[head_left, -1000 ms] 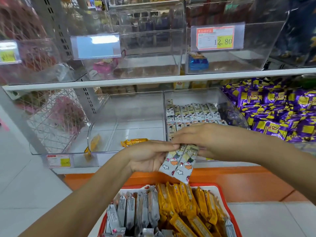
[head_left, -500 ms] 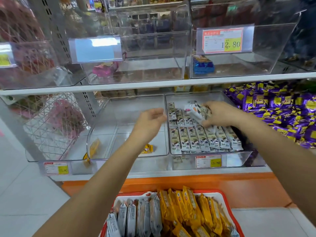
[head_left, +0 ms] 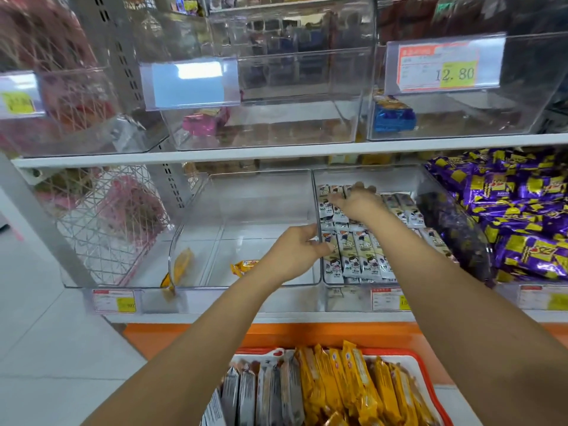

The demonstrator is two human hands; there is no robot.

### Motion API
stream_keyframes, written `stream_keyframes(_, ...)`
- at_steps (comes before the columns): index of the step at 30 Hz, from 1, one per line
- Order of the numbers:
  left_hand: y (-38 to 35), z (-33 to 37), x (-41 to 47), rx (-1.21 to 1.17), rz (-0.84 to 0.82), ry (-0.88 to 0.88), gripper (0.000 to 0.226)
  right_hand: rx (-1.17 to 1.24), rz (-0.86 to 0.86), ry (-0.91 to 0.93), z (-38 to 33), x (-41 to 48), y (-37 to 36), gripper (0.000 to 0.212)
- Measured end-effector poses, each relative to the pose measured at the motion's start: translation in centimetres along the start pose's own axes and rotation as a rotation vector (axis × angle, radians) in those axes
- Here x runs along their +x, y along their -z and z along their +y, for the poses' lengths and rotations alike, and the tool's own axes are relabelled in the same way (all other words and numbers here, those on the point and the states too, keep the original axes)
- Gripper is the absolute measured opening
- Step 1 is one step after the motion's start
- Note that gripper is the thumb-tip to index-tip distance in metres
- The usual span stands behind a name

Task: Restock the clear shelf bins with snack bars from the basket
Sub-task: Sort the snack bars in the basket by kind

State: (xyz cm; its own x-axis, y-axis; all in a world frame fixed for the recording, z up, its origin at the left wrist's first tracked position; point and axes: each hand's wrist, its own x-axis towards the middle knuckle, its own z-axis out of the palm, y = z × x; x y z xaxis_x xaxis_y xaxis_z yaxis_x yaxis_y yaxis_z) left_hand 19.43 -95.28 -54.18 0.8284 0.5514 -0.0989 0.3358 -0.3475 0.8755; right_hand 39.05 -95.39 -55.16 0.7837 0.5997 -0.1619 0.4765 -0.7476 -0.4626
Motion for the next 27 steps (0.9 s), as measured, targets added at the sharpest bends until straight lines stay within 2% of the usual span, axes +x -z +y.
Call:
stream_keyframes(4, 0.3, -0.3, -0.6, -0.017, -0.028, -0.004, 0.038, 0.028, -0.061, 0.135, 1.5, -0.7, 0.5, 0.085)
stream_keyframes(8, 0.8, -0.9, -1.9, -0.010, -0.040, 0.019, 0.054, -0.043, 0.077, 0.195, 2.1, -1.4, -0.1, 0.074)
stream_keyframes(13, 2.2, -1.4, -5.1, -0.099, 0.006, 0.015, 0.030, -0.045, 0.164, 0.235, 2.5, -2.6, -0.4, 0.066)
stream_keyframes(14, 2.8, -1.8, -6.0, -0.109, 0.016, 0.002, 0.021, -0.044, 0.193, 0.248, 2.3, -3.3, -0.4, 0.060)
stream_keyframes(16, 4.0, -3.2, -8.0, -0.098, 0.037, -0.009, 0.012, -0.022, 0.266, 0.304, 1.6, -5.4, -0.3, 0.035)
stream_keyframes(17, 4.7, -4.1, -9.1, -0.070, 0.050, -0.001, 0.017, -0.026, 0.284, 0.343, 1.2, -7.0, -0.3, 0.022)
stream_keyframes(18, 5.3, -5.3, -10.2, -0.036, 0.062, 0.020, 0.023, -0.046, 0.288, 0.398, 0.8, -8.8, -0.3, 0.020)
stream_keyframes(20, 6.5, -8.3, -12.4, 0.037, 0.078, 0.100, 0.035, -0.079, 0.240, 0.529, 0.1, -12.7, -1.0, 0.027)
stream_keyframes(22, 7.5, -12.0, -14.0, 0.172, 0.063, 0.211, 0.037, -0.074, 0.156, 0.651, -0.4, -16.7, -2.3, 0.028)
stream_keyframes(24, 8.0, -15.9, -15.4, 0.267, 0.005, 0.352, 0.029, -0.073, 0.080, 0.739, -1.0, -20.0, -4.4, 0.027)
stream_keyframes(27, 8.0, -20.6, -17.7, 0.124, -0.130, 0.616, 0.008, -0.080, -0.115, 0.795, -1.9, -22.5, -8.8, 0.022)
